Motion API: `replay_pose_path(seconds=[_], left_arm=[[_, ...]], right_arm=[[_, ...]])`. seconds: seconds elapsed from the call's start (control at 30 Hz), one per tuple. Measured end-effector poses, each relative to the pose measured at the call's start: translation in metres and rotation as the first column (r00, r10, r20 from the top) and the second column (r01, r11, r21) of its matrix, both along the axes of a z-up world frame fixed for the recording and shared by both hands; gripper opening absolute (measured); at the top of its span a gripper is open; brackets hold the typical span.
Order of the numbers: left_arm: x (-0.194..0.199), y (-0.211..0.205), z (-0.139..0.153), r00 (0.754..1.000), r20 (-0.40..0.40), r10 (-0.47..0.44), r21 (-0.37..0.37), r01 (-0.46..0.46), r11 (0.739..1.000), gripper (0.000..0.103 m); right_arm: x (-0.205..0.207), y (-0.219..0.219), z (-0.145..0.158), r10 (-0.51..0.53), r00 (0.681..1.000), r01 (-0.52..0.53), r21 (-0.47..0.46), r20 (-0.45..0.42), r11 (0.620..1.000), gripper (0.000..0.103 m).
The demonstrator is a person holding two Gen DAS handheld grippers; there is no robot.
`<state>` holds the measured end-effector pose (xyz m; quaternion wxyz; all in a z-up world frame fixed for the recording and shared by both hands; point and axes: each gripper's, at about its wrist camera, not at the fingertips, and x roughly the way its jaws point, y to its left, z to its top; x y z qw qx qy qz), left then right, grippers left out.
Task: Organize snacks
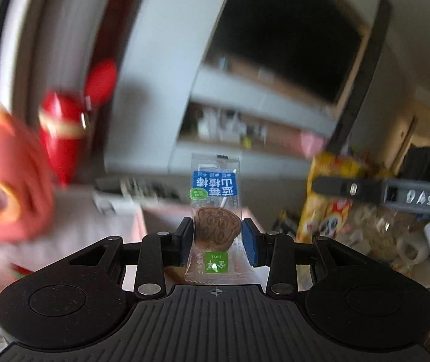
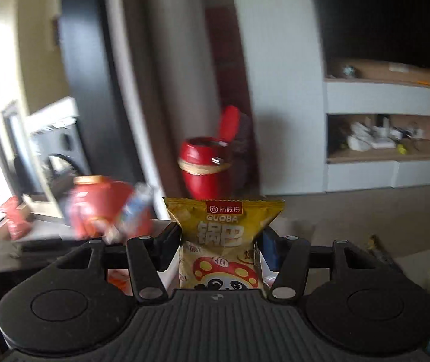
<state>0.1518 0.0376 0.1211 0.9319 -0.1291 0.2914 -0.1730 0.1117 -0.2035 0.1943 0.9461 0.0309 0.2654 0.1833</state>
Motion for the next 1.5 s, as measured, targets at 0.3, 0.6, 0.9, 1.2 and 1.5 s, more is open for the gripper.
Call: replay_pose_path(seconds=[0.3, 0.6, 0.9, 1.2, 1.5], left_arm=[[0.076, -0.008, -0.068, 0.982, -0.188, -0.010, -0.043, 0.002, 0.999, 0.042], [0.001, 0.069, -0.030, 0.994, 0.002, 0.109, 0.019, -0.109, 0.994, 0.042], [-0.075, 0.186, -0.058, 0.831, 0.057, 0.553, 0.101, -0.556, 0.825, 0.042], [-0.108, 0.227, -0.106, 0.830, -0.064, 0.553, -0.048, -0.556, 0.829, 0.043], [-0.077, 0.200, -0.121, 0.966, -0.084, 0.245, -0.189, -0.256, 0.948, 0.054]], right_arm=[[0.126, 0.013, -0.099, -0.057, 0.956, 0.029, -0.099, -0.289, 0.995, 0.057], [0.114, 0.024, -0.108, -0.100, 0.977, 0.075, -0.138, -0.187, 0.988, 0.070], [0.018, 0.064, -0.086, 0.063, 0.993, -0.073, -0.093, -0.101, 0.993, 0.079], [-0.029, 0.173, -0.123, 0.319, 0.920, -0.345, -0.085, -0.227, 0.935, 0.079], [0.001, 0.238, -0.167, 0.302, 0.904, -0.348, -0.111, -0.304, 0.931, 0.079]])
